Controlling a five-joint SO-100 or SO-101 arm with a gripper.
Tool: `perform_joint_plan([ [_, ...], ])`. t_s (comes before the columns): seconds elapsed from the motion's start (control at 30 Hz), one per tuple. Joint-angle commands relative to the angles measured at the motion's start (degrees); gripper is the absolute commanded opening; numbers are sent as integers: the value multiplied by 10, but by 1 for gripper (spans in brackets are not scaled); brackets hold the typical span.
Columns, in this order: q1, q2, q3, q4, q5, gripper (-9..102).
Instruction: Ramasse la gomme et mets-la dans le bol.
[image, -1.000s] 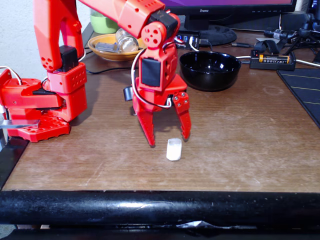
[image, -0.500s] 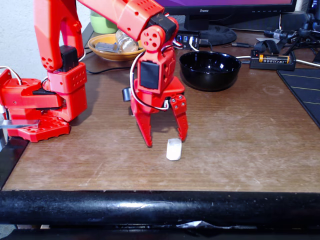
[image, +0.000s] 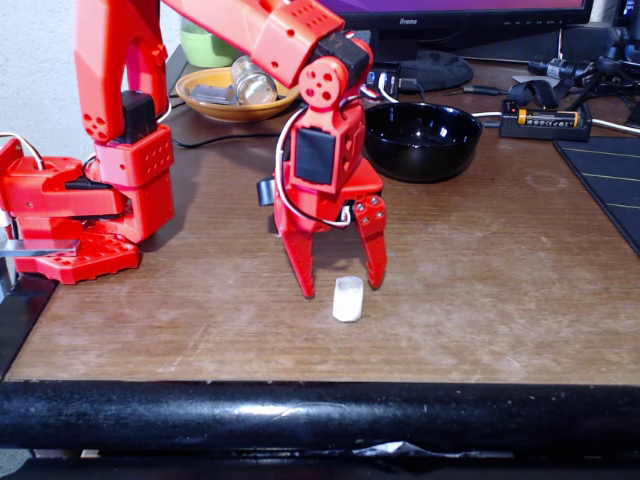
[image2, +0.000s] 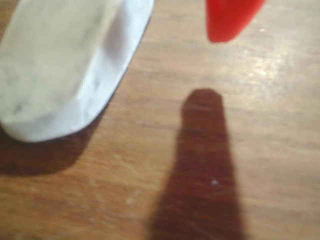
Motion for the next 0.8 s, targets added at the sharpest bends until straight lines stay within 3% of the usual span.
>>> perform_joint_plan([
  [0.0, -5, 2, -28, -11, 4, 25],
  [0.3, -4, -30, -2, -58, 6, 24],
  [0.43, -4, -38, 16, -84, 9, -6],
  [0.6, 2, -6, 38, -91, 12, -6],
  [0.77, -35, 182, 127, -47, 22, -6],
])
